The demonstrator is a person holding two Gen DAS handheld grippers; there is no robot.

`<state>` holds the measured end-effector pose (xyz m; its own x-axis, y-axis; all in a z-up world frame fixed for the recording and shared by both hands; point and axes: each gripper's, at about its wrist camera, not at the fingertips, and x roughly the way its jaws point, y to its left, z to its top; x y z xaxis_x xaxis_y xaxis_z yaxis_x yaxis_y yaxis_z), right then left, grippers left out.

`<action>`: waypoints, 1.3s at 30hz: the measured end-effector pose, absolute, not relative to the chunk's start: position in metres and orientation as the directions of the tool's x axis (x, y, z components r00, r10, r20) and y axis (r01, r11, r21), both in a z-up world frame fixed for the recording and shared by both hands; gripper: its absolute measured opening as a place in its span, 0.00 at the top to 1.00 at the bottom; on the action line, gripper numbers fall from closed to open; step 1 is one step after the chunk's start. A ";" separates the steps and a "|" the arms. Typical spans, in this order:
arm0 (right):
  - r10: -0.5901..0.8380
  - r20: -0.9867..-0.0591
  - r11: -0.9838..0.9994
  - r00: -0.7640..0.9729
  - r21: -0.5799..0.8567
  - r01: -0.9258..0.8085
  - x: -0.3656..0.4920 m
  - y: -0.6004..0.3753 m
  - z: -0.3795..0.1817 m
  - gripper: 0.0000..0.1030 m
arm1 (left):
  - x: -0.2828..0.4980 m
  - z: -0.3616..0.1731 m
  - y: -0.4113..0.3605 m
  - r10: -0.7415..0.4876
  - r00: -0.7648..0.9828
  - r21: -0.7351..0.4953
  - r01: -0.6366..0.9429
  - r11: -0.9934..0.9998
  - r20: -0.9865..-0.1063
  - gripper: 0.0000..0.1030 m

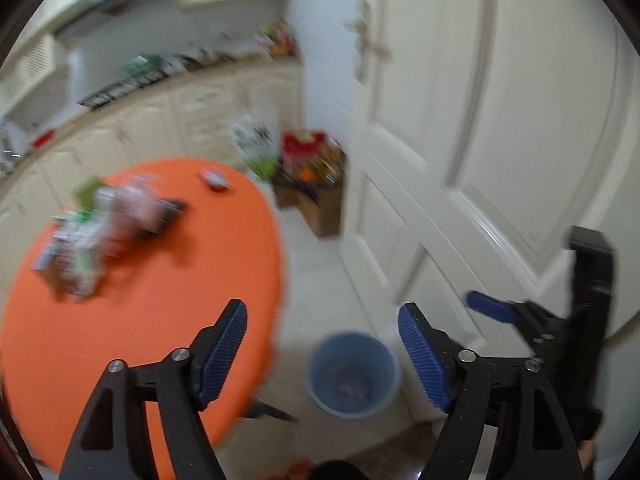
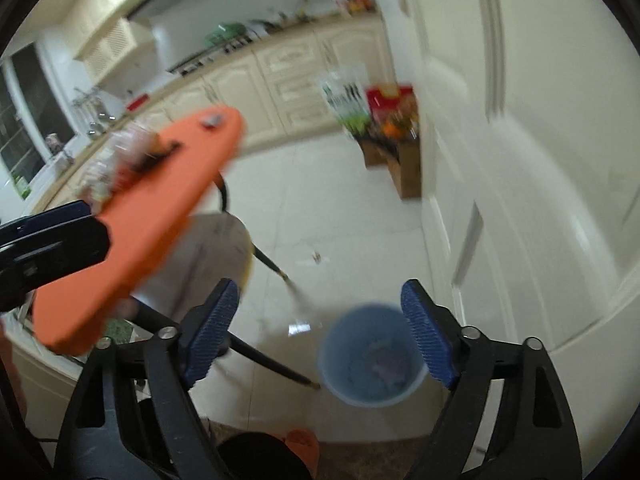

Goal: Collect trash
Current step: 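Move both tools back over the orange table, then grasp the white-red printed bag with the left tool while the right tool grasps a clear bag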

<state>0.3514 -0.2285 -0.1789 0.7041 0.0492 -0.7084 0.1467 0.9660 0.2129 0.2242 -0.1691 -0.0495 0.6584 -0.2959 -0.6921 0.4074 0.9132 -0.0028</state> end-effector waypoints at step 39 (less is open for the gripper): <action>0.286 -0.673 0.958 0.682 0.179 -0.225 0.604 -0.065 -0.167 0.11 | 0.450 -0.105 0.027 0.002 0.576 0.016 0.020 1.000 -0.817 0.38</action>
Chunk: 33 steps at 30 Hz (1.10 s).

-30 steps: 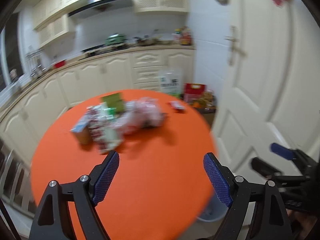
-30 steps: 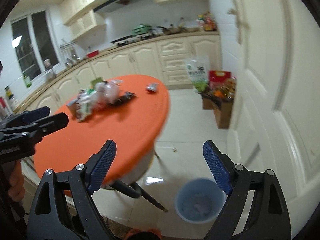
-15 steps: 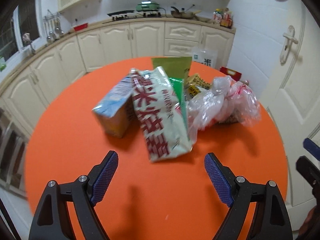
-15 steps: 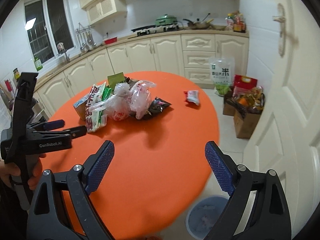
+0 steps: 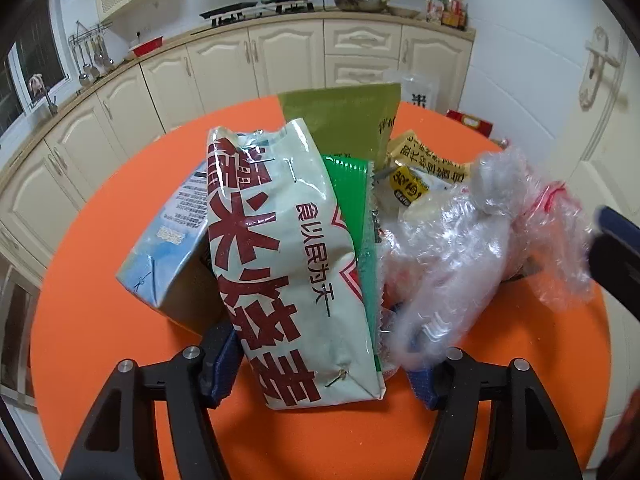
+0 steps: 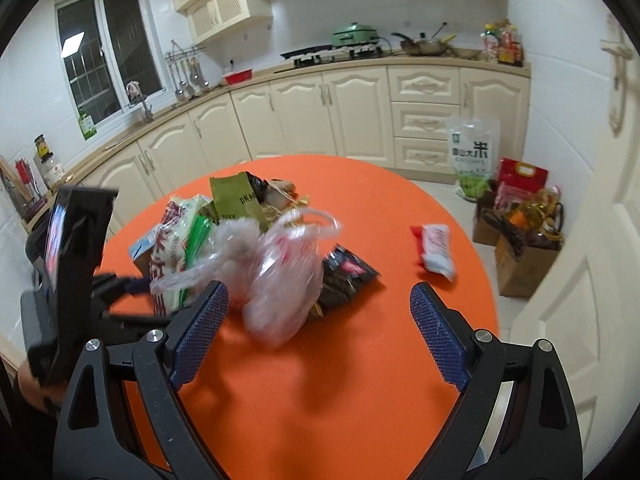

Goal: Collect trash
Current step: 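Grasp the white-red printed bag with the left tool while the right tool grasps a clear bag, then carry both bags to the blue bin and release them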

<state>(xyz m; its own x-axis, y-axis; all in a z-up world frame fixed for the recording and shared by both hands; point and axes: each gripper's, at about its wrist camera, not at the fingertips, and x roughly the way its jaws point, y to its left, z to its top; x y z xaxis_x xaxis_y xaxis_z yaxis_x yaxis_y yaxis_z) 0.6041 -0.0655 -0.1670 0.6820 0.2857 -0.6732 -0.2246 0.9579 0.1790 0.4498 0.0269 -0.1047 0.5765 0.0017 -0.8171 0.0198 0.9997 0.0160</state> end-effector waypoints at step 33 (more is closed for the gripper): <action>0.341 -0.506 0.939 0.792 0.225 -0.261 0.423 -0.118 -0.074 0.89 | 0.255 -0.020 -0.012 -0.167 0.722 -0.026 0.203 0.979 -0.672 0.40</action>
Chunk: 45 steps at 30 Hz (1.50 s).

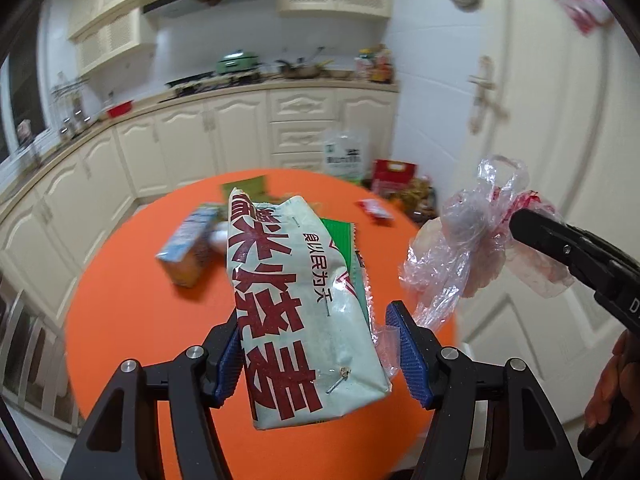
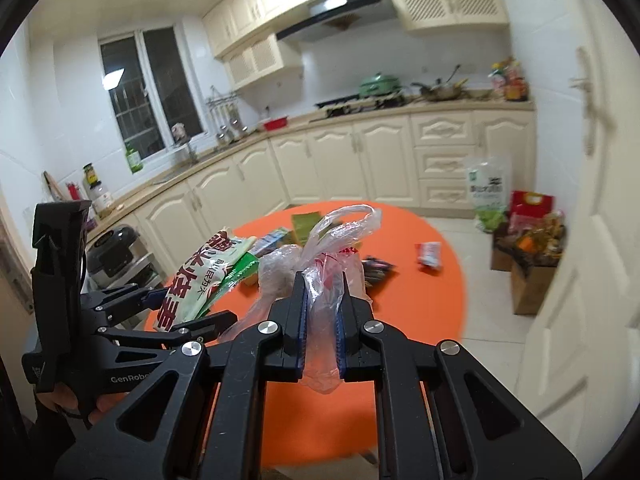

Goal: Collect trash
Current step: 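Carry both bags to the blue bin and release them, then move both tools back over the orange table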

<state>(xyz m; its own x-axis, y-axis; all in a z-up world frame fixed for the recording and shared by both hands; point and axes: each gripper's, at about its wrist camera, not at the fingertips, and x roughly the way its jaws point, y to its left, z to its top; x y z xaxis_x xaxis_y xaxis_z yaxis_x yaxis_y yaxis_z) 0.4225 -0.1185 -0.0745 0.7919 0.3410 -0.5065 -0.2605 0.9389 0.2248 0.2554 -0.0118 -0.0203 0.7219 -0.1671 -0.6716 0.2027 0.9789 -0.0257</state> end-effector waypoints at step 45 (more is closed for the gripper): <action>0.053 -0.801 0.944 0.596 0.235 0.232 0.372 -0.322 -0.268 0.60 | 0.411 -0.198 -0.298 -0.199 0.378 0.038 0.534 0.844 -0.904 0.32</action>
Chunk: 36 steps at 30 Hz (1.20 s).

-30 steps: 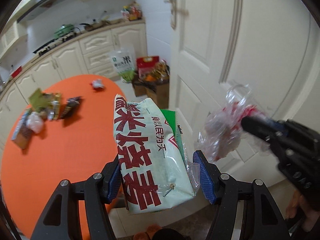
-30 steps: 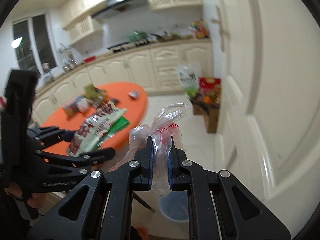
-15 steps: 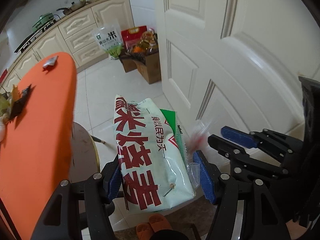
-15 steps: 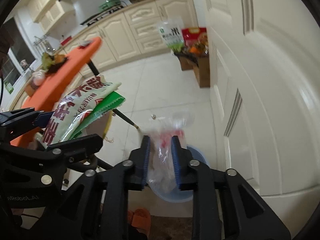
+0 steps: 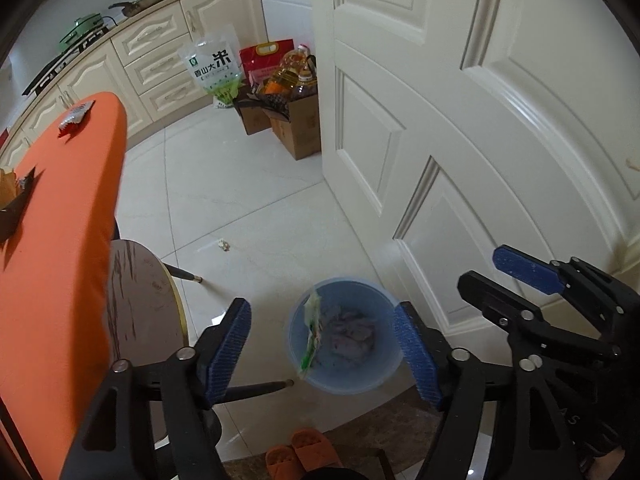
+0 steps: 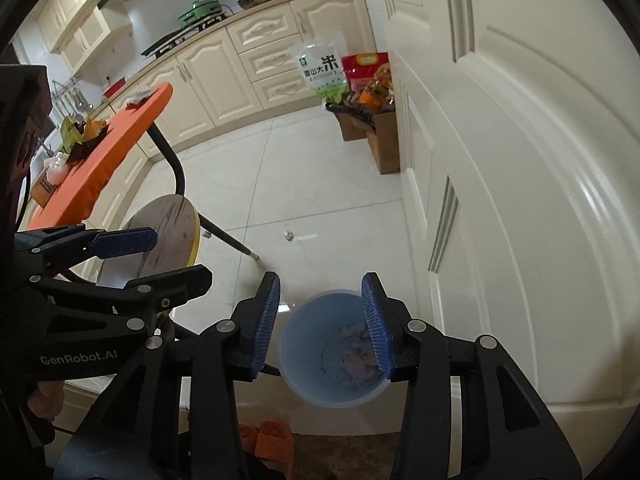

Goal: Collect trash
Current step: 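Move both tools back over the orange table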

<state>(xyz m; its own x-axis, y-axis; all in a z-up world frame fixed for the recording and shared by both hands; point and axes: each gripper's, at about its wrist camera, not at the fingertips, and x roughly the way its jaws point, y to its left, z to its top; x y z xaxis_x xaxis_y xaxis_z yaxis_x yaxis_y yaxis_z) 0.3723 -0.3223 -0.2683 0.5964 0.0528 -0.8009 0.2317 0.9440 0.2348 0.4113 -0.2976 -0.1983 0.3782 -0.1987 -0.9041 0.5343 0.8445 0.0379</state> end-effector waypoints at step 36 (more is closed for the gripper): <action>0.225 -0.668 0.974 0.709 0.167 -0.152 0.487 -0.082 -0.132 0.33 | 0.408 -0.090 0.051 0.090 0.733 0.151 0.018 0.988 -0.674 0.17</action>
